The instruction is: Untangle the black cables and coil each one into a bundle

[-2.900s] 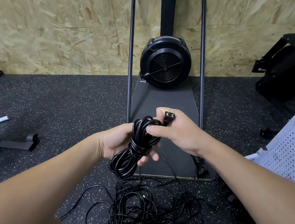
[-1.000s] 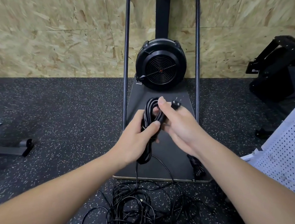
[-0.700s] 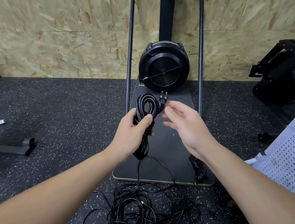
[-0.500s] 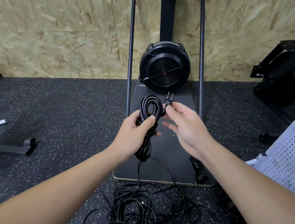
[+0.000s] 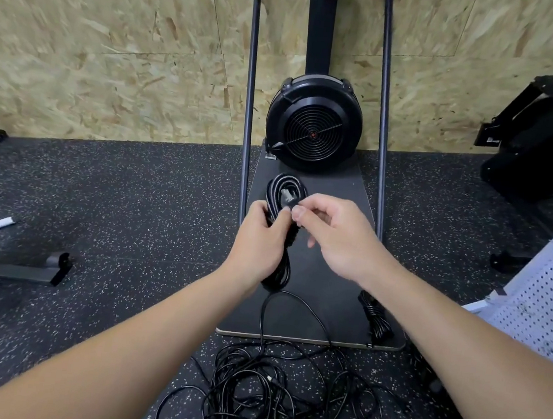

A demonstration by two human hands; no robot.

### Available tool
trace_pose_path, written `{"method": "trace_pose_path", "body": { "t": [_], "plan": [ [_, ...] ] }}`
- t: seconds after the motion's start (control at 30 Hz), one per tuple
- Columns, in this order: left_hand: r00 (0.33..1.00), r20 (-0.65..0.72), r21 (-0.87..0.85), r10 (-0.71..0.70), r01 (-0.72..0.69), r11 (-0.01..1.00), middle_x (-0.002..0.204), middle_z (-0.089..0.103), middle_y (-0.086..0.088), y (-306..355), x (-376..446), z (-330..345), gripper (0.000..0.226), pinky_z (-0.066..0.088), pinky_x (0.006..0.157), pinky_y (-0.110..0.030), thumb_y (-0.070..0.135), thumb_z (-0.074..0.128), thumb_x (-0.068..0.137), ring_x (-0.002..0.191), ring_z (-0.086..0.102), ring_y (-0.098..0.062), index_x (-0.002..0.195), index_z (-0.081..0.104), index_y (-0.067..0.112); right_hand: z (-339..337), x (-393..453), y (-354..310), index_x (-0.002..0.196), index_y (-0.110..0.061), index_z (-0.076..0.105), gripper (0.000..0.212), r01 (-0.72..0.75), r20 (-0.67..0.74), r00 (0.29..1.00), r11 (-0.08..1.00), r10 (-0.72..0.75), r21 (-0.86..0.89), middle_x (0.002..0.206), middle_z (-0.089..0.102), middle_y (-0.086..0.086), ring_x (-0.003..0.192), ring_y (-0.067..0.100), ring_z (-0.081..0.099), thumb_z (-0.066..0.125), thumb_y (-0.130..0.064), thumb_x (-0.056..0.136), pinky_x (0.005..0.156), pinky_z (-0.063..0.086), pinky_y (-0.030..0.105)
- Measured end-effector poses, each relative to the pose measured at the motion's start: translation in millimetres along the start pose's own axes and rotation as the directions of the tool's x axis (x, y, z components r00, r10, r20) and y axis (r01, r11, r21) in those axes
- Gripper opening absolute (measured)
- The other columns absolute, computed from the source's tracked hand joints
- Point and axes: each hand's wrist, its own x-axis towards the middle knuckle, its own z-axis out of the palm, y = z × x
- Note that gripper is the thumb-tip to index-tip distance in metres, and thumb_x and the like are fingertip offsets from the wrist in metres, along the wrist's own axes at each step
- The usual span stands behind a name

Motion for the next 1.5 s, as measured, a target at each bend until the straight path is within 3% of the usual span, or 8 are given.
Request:
{"method": "trace_pose_path", "body": {
  "t": [0.13,0.33,0.57,0.77,0.87,1.0,1.2,1.5],
  "plan": [
    [0.993,0.117,-0.261,-0.027,0.057,0.964,0.114,0.074,-0.019,-4,0,-2,0.034,0.059,0.099,-0.056,0.035,0.076,0.096,0.095,0.070,-0.020,0.120,0.064,0.013,0,3,1,0.097,-0.028,0.079,0.023,-0.061,-0.140,0.989,0.990,0.043,-0.125,0.114,0.063,-0.008,0.097,0.002,0.065,0.066,-0.045,0.107,0.082,0.044,0.014],
    [0.981,0.189,-0.363,0.044,0.029,0.931,0.115,0.075,-0.019,-15,-6,2,0.035,0.054,0.106,-0.063,-0.004,0.065,0.093,0.107,0.070,-0.030,0.125,0.065,0.009,-16,2,3,0.079,-0.022,0.082,0.039,-0.225,-0.050,0.974,0.957,0.219,-0.183,0.063,0.066,-0.017,0.059,0.001,0.058,0.070,-0.049,0.104,0.064,0.042,0.030],
    [0.971,0.218,-0.311,0.100,-0.028,0.950,0.124,0.072,-0.024,-23,-13,5,0.034,0.049,0.111,-0.071,-0.003,0.067,0.094,0.119,0.066,-0.044,0.124,0.066,0.013,-28,8,16,0.078,-0.019,0.087,0.037,-0.377,0.066,0.921,0.920,0.385,-0.104,0.099,0.082,-0.002,0.106,0.016,0.074,0.087,-0.055,0.089,0.106,0.058,0.046],
    [0.918,0.390,-0.164,0.070,-0.005,0.986,0.137,0.075,-0.004,-17,-13,1,0.062,0.056,0.111,-0.049,-0.008,0.042,0.103,0.125,0.069,-0.023,0.148,0.064,0.029,-40,1,23,0.064,-0.020,0.078,0.049,-0.364,0.027,0.926,0.907,0.377,-0.211,0.049,0.054,-0.016,0.062,0.014,0.055,0.072,-0.049,0.104,0.079,0.053,0.035],
    [0.908,0.406,-0.137,0.105,-0.053,0.989,0.140,0.073,0.010,-12,-16,3,0.049,0.062,0.092,-0.037,0.000,0.040,0.116,0.128,0.069,-0.014,0.150,0.062,0.030,-37,-2,22,0.083,-0.007,0.066,0.048,-0.194,-0.053,0.980,0.870,0.192,-0.453,0.076,0.058,0.000,0.069,0.020,0.054,0.050,-0.038,0.115,0.071,0.038,0.036],
    [0.938,0.304,-0.120,0.167,-0.136,0.983,0.130,0.075,-0.002,-8,-10,8,0.032,0.067,0.087,-0.047,0.009,0.047,0.117,0.115,0.076,-0.030,0.140,0.066,0.022,-35,-1,16,0.109,-0.005,0.058,0.026,0.046,0.019,0.999,0.813,-0.043,-0.580,0.105,0.056,0.016,0.091,0.032,0.056,0.043,-0.024,0.116,0.079,0.044,0.041],
    [0.945,0.274,-0.091,0.176,-0.157,0.983,0.108,0.077,-0.002,-5,-2,-7,0.012,0.065,0.075,-0.032,0.007,0.062,0.111,0.090,0.074,-0.014,0.119,0.071,0.010,-34,-7,19,0.083,-0.008,0.053,0.034,0.246,0.170,0.969,0.715,-0.178,-0.655,0.106,0.044,-0.001,0.095,0.019,0.046,0.045,-0.011,0.116,0.082,0.043,0.030],
    [0.963,0.210,-0.089,0.169,-0.154,0.984,0.094,0.078,-0.012,-12,-7,-4,0.013,0.069,0.083,-0.051,0.004,0.073,0.103,0.095,0.079,-0.039,0.091,0.070,0.007,-20,-7,29,0.089,-0.014,0.071,0.031,-0.059,0.009,0.998,0.932,0.067,-0.359,0.107,0.064,-0.004,0.093,0.017,0.068,0.055,-0.026,0.112,0.084,0.051,0.036]
  ]
}}
